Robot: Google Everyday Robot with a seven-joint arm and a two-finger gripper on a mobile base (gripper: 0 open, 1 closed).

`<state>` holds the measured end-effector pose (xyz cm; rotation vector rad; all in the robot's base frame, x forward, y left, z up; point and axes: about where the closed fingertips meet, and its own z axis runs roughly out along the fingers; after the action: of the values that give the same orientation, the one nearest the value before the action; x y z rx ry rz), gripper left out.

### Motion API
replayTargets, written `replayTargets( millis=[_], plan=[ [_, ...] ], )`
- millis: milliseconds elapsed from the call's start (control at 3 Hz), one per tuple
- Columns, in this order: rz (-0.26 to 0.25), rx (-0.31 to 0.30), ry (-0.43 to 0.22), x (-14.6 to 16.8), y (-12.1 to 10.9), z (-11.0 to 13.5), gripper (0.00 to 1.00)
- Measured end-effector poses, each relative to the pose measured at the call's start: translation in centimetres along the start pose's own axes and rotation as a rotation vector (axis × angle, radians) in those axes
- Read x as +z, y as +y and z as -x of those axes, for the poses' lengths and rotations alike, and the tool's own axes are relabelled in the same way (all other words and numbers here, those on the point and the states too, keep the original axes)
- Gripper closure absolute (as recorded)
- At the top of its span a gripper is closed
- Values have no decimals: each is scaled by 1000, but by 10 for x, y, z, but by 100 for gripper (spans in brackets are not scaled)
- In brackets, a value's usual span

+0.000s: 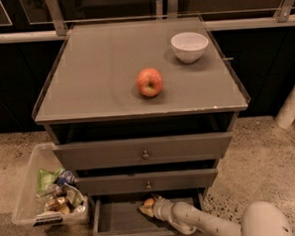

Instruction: Pick orange from bottom drawer and place on counter

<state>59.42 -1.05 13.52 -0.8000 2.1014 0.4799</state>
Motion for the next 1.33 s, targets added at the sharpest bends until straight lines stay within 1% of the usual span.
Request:
replayTargets(
  millis=[667,1000,1333],
  plan=[
    [0,0,0,0,0,0,87],
    [7,-9,-4,-2,0,4,100],
    [10,-23,37,-27,-13,5,100]
  ],
)
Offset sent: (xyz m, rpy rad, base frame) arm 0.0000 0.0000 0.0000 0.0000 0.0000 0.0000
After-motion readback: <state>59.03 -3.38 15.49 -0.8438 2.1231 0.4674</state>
